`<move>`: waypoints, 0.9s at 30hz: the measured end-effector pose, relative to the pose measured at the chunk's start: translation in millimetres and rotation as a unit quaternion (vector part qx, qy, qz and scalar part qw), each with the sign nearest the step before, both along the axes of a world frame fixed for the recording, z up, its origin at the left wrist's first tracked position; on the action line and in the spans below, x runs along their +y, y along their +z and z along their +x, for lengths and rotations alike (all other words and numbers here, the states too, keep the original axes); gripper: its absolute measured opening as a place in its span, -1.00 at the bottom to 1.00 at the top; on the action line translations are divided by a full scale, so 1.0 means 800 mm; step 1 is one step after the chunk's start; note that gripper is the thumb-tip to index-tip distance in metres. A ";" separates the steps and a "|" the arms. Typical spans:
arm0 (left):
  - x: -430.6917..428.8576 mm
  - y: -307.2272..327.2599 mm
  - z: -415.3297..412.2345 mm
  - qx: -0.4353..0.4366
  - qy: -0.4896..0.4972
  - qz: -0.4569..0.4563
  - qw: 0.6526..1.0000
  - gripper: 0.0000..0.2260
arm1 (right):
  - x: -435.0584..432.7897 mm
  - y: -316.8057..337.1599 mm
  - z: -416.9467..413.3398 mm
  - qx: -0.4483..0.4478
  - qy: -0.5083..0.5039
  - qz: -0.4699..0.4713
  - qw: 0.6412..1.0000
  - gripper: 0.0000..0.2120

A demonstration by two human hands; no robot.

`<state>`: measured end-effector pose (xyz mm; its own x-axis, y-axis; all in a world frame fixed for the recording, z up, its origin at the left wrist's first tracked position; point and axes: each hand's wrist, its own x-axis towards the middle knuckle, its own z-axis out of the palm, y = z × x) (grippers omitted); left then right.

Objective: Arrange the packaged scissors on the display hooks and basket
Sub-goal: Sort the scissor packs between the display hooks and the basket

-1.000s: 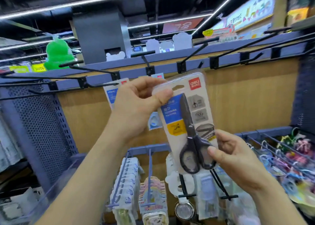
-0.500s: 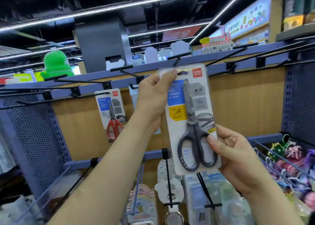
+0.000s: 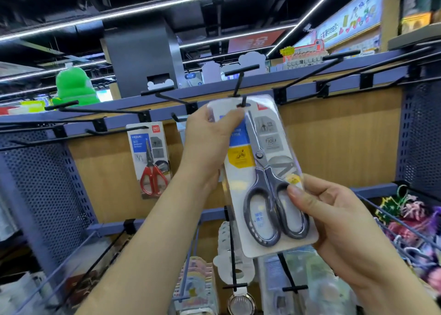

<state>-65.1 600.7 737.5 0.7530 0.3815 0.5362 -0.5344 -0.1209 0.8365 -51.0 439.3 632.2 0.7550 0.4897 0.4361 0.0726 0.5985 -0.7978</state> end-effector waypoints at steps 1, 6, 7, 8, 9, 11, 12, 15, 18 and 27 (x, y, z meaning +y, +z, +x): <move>0.002 -0.007 -0.003 0.019 0.014 0.021 1.000 -0.79 | 0.001 0.001 0.000 0.005 -0.004 0.003 1.000 -0.73; 0.018 -0.058 -0.024 0.053 0.061 0.174 0.981 -0.43 | 0.020 0.008 0.013 0.006 -0.060 -0.022 0.998 -0.77; 0.023 -0.063 -0.024 0.066 0.069 0.192 0.977 -0.43 | 0.026 0.011 0.018 0.005 -0.083 -0.030 0.996 -0.77; 0.030 -0.066 -0.021 0.083 0.078 0.194 0.974 -0.44 | 0.031 0.015 0.024 0.006 -0.109 -0.035 0.993 -0.74; 0.036 -0.067 -0.015 0.098 0.087 0.186 0.974 -0.44 | 0.037 0.018 0.032 0.008 -0.139 -0.040 0.989 -0.68; 0.049 -0.068 0.002 0.122 0.110 0.173 0.971 -0.47 | 0.050 0.023 0.050 0.003 -0.186 -0.056 0.981 -0.56; 0.054 -0.068 0.013 0.132 0.122 0.175 0.968 -0.49 | 0.058 0.024 0.061 -0.008 -0.200 -0.066 0.978 -0.54; 0.068 -0.069 0.047 0.151 0.150 0.198 0.957 -0.47 | 0.081 0.020 0.095 -0.046 -0.241 -0.110 0.963 -0.64; 0.077 -0.075 0.070 0.163 0.176 0.244 0.939 -0.44 | 0.096 0.011 0.113 -0.059 -0.259 -0.129 0.955 -0.69; 0.086 -0.099 0.085 0.135 0.238 0.325 0.905 -0.49 | 0.077 -0.011 0.122 -0.100 -0.281 -0.302 0.905 -0.50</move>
<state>2.9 669.8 658.1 0.7237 0.3669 0.5845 -0.0789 -0.7974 0.5983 46.9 501.0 623.7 0.8945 0.2479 0.3719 0.4091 -0.1190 -0.9047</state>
